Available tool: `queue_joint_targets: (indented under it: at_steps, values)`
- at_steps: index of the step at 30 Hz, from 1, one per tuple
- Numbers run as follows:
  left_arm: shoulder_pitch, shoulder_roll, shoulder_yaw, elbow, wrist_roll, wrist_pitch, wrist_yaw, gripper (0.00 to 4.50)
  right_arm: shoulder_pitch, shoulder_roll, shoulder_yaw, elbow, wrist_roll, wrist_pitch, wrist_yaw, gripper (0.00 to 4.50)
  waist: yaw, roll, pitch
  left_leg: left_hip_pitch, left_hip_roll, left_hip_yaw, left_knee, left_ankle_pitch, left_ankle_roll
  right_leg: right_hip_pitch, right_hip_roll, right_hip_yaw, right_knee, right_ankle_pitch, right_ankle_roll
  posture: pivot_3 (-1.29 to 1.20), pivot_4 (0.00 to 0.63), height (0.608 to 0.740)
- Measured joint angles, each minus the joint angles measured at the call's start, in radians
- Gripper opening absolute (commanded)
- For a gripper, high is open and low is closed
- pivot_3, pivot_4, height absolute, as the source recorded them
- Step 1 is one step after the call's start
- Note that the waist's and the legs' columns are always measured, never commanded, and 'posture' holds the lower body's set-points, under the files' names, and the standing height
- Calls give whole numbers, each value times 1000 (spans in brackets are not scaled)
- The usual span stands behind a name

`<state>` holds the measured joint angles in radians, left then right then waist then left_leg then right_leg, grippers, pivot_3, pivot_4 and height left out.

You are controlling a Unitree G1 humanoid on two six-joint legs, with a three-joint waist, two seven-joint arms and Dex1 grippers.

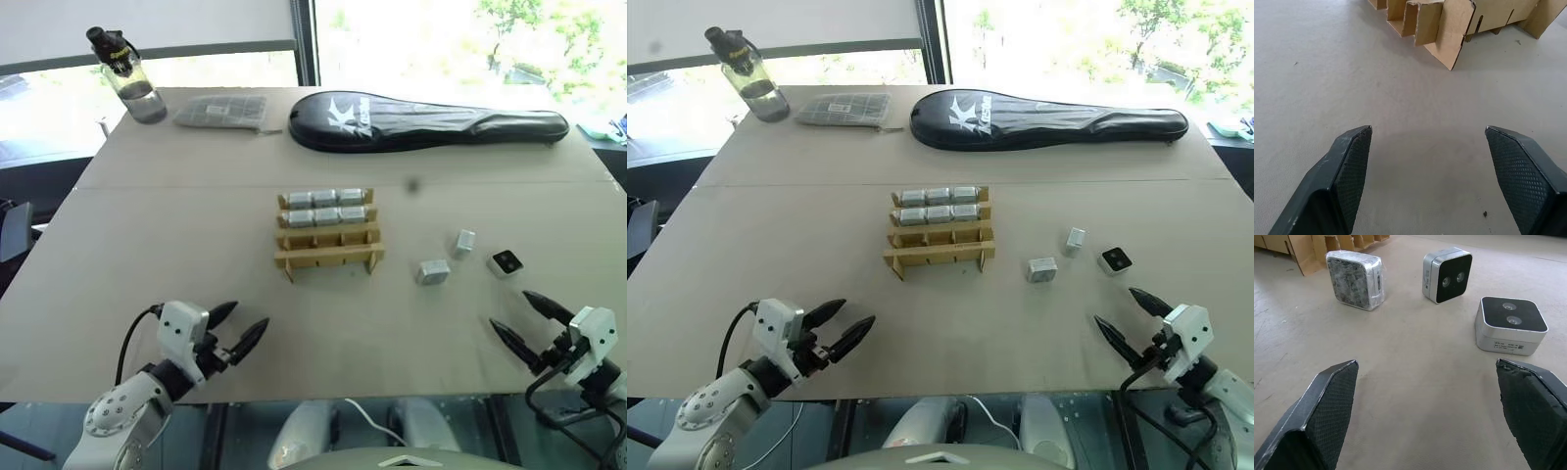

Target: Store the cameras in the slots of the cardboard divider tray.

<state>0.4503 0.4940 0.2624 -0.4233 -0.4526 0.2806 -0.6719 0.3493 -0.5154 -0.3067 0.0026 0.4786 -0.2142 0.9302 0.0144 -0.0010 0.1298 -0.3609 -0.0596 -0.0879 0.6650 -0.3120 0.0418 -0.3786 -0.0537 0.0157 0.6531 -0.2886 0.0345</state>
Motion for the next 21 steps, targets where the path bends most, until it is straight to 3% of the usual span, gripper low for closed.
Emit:
queue_joint_targets:
  at_steps: [21]
  values:
    - [20, -7, 1, 5, 0, -44, -25, 3822, -41, -9, -1, 62, -18, -30, 31, 4500, 0, 0, 0, 0, 0, 0, 0, 0, 0, 0, 0, 0, 0, 0, 0, 0, 150, 740]
